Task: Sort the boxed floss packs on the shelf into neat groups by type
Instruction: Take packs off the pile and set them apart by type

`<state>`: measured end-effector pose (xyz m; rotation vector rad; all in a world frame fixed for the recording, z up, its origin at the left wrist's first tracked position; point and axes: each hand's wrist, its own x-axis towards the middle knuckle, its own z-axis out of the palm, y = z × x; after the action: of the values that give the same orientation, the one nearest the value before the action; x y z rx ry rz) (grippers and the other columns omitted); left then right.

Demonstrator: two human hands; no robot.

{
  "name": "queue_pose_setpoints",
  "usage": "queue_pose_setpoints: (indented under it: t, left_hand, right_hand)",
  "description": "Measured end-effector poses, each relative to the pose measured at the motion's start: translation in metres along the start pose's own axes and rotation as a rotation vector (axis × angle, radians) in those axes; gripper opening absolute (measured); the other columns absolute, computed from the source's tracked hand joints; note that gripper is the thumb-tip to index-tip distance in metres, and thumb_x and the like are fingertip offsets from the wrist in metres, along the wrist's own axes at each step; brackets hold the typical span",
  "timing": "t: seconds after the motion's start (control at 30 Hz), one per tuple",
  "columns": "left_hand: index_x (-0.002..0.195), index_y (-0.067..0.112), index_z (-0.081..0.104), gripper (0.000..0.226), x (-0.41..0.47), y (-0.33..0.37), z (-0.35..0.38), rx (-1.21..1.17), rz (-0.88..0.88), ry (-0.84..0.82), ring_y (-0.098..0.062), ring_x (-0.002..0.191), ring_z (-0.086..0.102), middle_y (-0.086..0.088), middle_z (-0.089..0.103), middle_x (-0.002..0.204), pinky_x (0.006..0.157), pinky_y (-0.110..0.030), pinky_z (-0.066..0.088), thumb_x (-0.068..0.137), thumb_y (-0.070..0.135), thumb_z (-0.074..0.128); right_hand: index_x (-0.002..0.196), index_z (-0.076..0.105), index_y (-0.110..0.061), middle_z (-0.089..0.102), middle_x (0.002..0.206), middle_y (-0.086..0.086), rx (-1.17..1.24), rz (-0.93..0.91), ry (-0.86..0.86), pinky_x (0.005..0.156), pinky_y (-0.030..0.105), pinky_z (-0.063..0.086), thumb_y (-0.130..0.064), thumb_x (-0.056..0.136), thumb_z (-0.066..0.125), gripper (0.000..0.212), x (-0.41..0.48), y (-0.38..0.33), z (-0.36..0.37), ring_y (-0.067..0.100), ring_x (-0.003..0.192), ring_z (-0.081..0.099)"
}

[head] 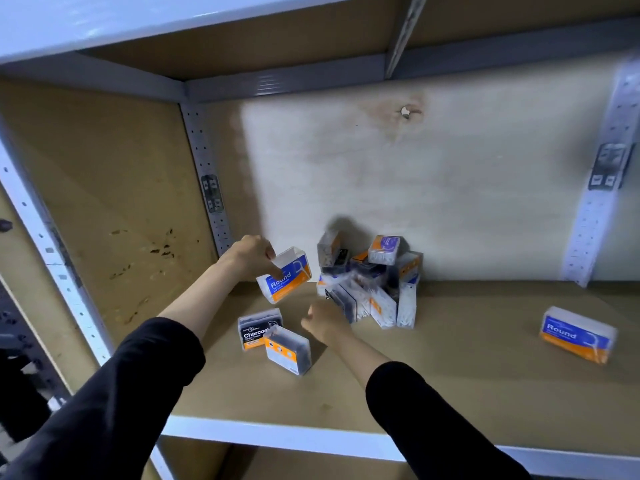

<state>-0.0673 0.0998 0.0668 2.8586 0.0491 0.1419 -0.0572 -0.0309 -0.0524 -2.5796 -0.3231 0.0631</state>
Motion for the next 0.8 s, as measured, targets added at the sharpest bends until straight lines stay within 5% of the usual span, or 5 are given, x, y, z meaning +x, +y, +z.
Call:
queue_pose_setpoints:
  t: [0.1, 0.17, 0.47, 0.67, 0.8]
  left_hand:
    - [0.119, 0.004, 0.059, 0.05, 0.0, 0.016, 0.002, 0.005, 0.03, 0.0, -0.025, 0.108, 0.062, -0.012, 0.063, 0.123, 0.086, -0.034, 0.053, 0.078, 0.027, 0.074]
    - [0.118, 0.004, 0.061, 0.049, 0.0, 0.029, 0.005, 0.018, 0.063, 0.011, -0.025, 0.108, 0.061, -0.011, 0.063, 0.122, 0.086, -0.033, 0.051, 0.077, 0.028, 0.074]
    - [0.11, 0.007, 0.065, 0.041, -0.001, 0.103, 0.029, 0.001, 0.213, 0.007, -0.022, 0.091, 0.057, -0.009, 0.066, 0.114, 0.065, -0.023, 0.042, 0.074, 0.025, 0.075]
    - [0.11, 0.008, 0.066, 0.043, 0.003, 0.145, 0.053, 0.041, 0.312, 0.001, -0.024, 0.107, 0.06, -0.009, 0.067, 0.115, 0.08, -0.026, 0.042, 0.075, 0.031, 0.073]
    - [0.115, 0.009, 0.064, 0.045, 0.006, 0.166, 0.068, 0.035, 0.353, -0.02, -0.022, 0.107, 0.061, -0.007, 0.066, 0.118, 0.088, -0.029, 0.048, 0.077, 0.032, 0.072]
  right_hand:
    - [0.102, 0.062, 0.001, 0.061, 0.119, 0.019, -0.017, 0.06, 0.123, 0.088, 0.034, 0.046, -0.013, 0.092, 0.043, 0.026, -0.007, 0.031, -0.023, 0.032, 0.114, 0.056]
    - [0.113, 0.059, 0.002, 0.058, 0.123, 0.019, -0.062, 0.124, 0.202, 0.089, 0.035, 0.045, -0.017, 0.094, 0.042, 0.032, -0.015, 0.059, -0.035, 0.032, 0.116, 0.054]
    - [0.123, 0.054, -0.004, 0.052, 0.131, 0.016, -0.215, 0.32, 0.179, 0.095, 0.031, 0.042, -0.018, 0.096, 0.039, 0.034, -0.073, 0.174, -0.076, 0.03, 0.119, 0.051]
    - [0.126, 0.049, 0.0, 0.049, 0.134, 0.018, -0.224, 0.379, 0.14, 0.101, 0.031, 0.036, -0.024, 0.096, 0.038, 0.039, -0.097, 0.22, -0.07, 0.03, 0.123, 0.048]
    - [0.142, 0.028, 0.001, 0.029, 0.151, 0.017, -0.2, 0.386, 0.088, 0.112, 0.03, 0.025, -0.033, 0.097, 0.038, 0.057, -0.106, 0.234, -0.065, 0.027, 0.138, 0.032]
